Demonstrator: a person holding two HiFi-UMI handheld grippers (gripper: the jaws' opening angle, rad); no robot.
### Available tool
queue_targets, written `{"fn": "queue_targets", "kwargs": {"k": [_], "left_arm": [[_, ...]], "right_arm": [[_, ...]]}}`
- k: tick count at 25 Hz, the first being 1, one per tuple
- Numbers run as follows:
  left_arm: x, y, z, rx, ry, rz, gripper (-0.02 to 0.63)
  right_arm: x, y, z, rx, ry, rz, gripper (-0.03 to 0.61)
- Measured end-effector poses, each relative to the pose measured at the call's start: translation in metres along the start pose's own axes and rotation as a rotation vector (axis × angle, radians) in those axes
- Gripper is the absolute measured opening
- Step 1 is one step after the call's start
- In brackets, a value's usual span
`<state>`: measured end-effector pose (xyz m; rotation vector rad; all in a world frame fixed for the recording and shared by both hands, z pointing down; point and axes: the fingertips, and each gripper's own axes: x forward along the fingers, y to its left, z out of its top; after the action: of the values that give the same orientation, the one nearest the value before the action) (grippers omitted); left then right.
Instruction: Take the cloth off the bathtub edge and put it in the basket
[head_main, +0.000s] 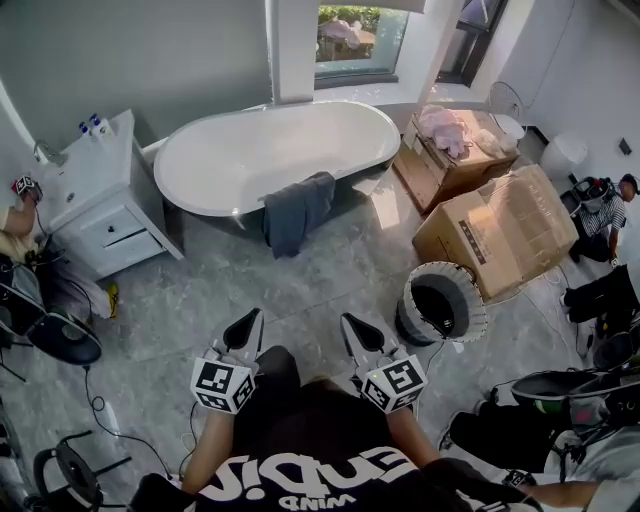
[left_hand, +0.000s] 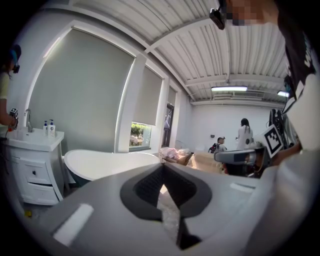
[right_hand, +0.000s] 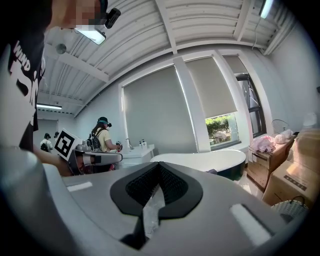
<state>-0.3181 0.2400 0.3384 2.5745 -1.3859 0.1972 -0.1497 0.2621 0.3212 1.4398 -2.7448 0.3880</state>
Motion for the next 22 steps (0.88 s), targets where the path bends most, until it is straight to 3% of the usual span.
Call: {"fn": "queue_targets", "kwargs": {"k": [10,22], "left_arm": [[0.047,0.001,0.004,-0.002,-0.003,-0.025,-0.003],[0.14,0.036,0.014,-0.009,0.03,-0.07,-0.003]], "right_arm": [[0.014,-0.04,-0.009,0.023,0.02,-0.029,0.009],[0.081,-0.099,-0.006,0.05,0.056,-0.046,0.009]]}}
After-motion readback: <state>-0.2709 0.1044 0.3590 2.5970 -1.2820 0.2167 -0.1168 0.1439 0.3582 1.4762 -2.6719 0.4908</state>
